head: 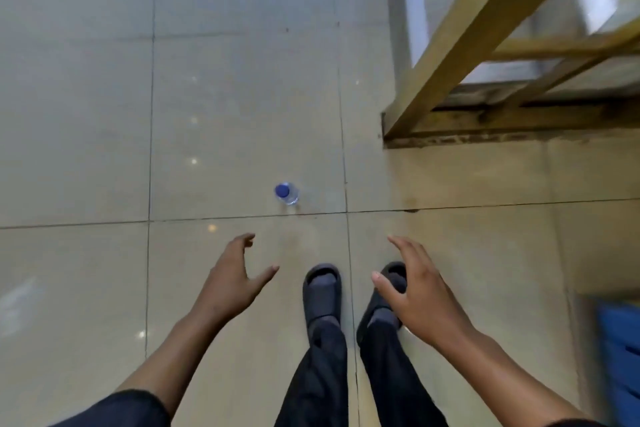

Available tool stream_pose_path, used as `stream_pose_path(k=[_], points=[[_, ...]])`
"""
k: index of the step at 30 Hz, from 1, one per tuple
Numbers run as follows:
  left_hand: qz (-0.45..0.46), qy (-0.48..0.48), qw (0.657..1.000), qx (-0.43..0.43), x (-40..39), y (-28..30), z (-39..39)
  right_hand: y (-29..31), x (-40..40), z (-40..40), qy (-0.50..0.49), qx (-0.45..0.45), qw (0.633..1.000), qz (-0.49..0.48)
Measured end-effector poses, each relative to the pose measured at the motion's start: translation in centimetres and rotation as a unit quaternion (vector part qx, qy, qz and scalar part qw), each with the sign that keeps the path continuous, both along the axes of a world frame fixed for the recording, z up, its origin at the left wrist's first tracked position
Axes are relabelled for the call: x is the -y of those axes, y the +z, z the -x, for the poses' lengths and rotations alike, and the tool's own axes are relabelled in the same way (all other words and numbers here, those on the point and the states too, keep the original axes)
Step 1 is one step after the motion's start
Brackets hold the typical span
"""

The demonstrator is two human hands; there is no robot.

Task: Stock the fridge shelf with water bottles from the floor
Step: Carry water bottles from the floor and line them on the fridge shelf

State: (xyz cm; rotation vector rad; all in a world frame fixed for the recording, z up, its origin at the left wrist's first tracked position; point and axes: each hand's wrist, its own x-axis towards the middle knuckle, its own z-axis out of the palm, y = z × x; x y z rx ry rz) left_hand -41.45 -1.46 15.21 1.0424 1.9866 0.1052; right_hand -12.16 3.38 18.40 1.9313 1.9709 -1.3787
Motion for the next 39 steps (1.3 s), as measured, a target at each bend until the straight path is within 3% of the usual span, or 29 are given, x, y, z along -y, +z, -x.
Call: stream_pose_path(k=[5, 9, 14, 18, 23, 30, 35, 39], points=[[-0.048, 0.14, 0.989, 0.009, -4.7, -14.3, 0.6, -14.0, -1.2, 1.2, 0.026, 0.012, 0.999, 0.016], [-0.082, 0.154, 0.984, 0.031, -7.8, -21.8, 0.7, -20.6, -1.5, 1.4, 0.013, -0.001, 1.0, 0.017], [-0.15, 0.18, 0.971, 0.056, -10.2, -26.2, -0.3, -23.9, -2.0, 1.4, -0.015, -0.025, 1.0, 0.008], [-0.163, 0.194, 0.965, 0.066, -10.1, -25.4, -1.1, -22.5, -2.5, 0.8, -0.044, -0.044, 0.998, -0.009], [-0.147, 0.091, 0.977, 0.123, -9.3, -15.7, -2.4, -14.4, -3.3, -1.6, -0.083, -0.027, 0.995, -0.042], [-0.176, -0.04, 0.965, 0.192, -11.8, 9.1, -8.8, 7.4, -3.5, -6.2, -0.173, -0.013, 0.98, -0.102], [-0.217, -0.162, 0.925, 0.268, -13.9, 27.2, -17.6, 23.7, -0.6, -11.4, -0.189, 0.039, 0.966, -0.169], [-0.228, -0.256, 0.871, 0.353, -13.7, 38.8, -27.5, 34.6, 4.2, -17.3, -0.261, 0.1, 0.93, -0.239]])
